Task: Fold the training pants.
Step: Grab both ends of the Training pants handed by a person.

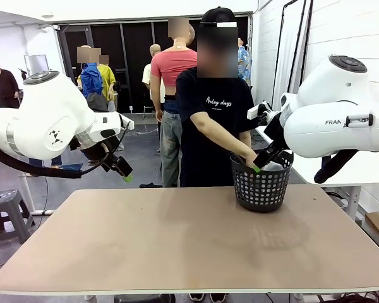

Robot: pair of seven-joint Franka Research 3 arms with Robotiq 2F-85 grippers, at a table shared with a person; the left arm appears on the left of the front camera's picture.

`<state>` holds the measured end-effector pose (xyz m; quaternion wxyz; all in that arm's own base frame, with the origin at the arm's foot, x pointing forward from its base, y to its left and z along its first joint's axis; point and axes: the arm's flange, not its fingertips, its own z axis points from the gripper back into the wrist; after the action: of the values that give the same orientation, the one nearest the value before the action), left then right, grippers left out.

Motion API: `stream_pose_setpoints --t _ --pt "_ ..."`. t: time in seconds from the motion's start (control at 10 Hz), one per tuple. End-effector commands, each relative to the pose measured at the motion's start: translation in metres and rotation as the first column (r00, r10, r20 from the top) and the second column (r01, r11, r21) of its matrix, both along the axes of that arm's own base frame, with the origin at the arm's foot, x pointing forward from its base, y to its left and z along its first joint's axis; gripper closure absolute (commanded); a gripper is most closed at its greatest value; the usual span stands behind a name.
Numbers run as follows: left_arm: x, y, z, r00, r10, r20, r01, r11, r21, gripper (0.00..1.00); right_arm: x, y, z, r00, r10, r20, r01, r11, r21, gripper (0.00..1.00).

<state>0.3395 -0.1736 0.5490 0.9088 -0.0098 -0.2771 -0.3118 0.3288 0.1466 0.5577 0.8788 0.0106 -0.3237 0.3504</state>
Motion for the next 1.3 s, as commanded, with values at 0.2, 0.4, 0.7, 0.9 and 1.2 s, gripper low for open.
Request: stream_pose_setpoints --t 0.2,0.4,0.7,0.9,1.2 --pt "0.0005 -0.0001 -0.0008 1.000 -0.010 -0.002 0.010 1.000 0.000 0.00 0.0001 -0.0004 -0.0010 1.000 0.007 -0.004 -0.007 1.000 0.005 0.00" --pt "0.0005 -0.0001 -0.0008 1.000 -0.010 -0.002 0.010 1.000 0.000 0.00 0.0001 -0.0004 -0.0010 1.000 0.007 -0.004 -0.007 1.000 0.005 0.00" --pt "0.0005 -0.0001 -0.0008 1.000 -0.010 -0.002 0.010 1.000 0.000 0.00 0.0001 -0.0004 -0.0010 1.000 0.007 -0.004 -0.007 1.000 0.005 0.00" --pt "0.0005 -0.0001 -0.0008 1.000 -0.010 -0.002 0.010 1.000 0.000 0.00 0.0001 -0.0004 -0.0010 1.000 0.007 -0.004 -0.007 1.000 0.005 0.00" --pt "0.0005 -0.0001 -0.0008 1.000 -0.010 -0.002 0.010 1.000 0.000 0.00 0.0001 -0.0004 -0.0010 1.000 0.007 -0.004 -0.007 1.000 0.005 0.00"
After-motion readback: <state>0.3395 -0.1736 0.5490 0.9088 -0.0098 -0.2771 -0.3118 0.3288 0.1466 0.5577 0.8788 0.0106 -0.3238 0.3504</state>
